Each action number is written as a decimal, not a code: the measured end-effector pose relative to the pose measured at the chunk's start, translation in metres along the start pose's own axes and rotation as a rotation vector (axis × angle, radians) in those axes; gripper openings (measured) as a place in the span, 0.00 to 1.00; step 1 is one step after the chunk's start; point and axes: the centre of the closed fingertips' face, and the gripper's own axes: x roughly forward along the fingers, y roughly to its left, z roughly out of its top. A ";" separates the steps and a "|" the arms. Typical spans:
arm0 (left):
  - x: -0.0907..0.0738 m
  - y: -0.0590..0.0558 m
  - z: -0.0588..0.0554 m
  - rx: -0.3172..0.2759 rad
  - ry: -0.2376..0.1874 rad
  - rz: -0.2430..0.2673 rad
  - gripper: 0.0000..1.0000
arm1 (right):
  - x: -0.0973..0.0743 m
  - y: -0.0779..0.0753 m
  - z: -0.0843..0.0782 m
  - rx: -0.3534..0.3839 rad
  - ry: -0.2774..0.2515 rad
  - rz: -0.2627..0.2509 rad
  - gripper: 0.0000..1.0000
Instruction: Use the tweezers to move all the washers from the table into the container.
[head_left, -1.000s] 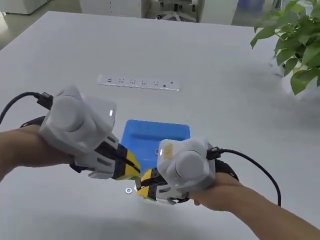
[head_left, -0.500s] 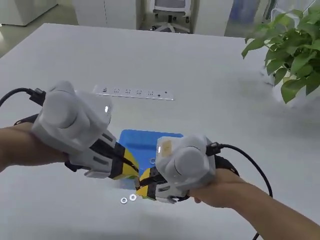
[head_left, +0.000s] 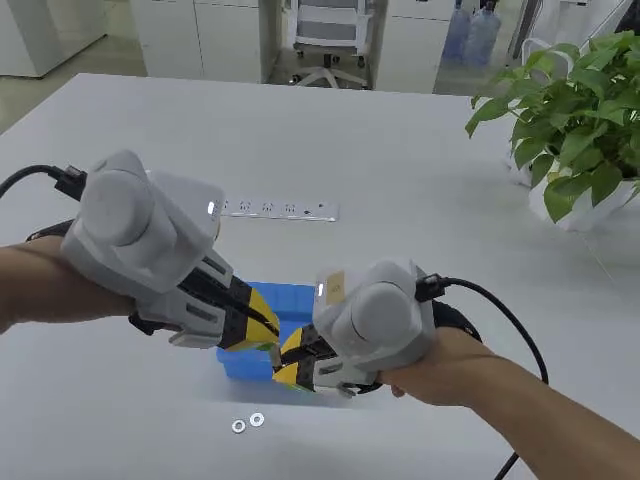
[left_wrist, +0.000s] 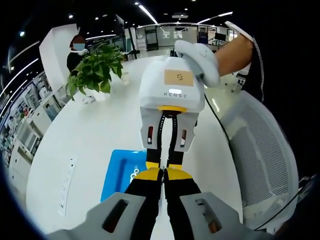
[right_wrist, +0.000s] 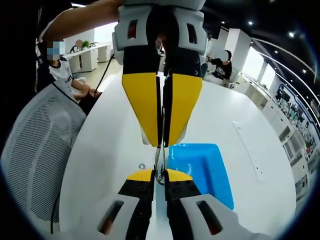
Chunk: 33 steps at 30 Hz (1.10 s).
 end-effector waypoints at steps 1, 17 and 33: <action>0.000 0.001 0.001 0.003 0.000 0.002 0.06 | -0.001 -0.002 0.000 -0.003 0.000 -0.003 0.09; 0.005 0.033 -0.002 0.006 0.008 0.026 0.06 | 0.004 -0.034 -0.004 -0.011 -0.005 -0.019 0.09; 0.024 0.054 -0.024 -0.017 0.030 0.008 0.06 | 0.027 -0.051 -0.025 0.015 0.002 0.006 0.10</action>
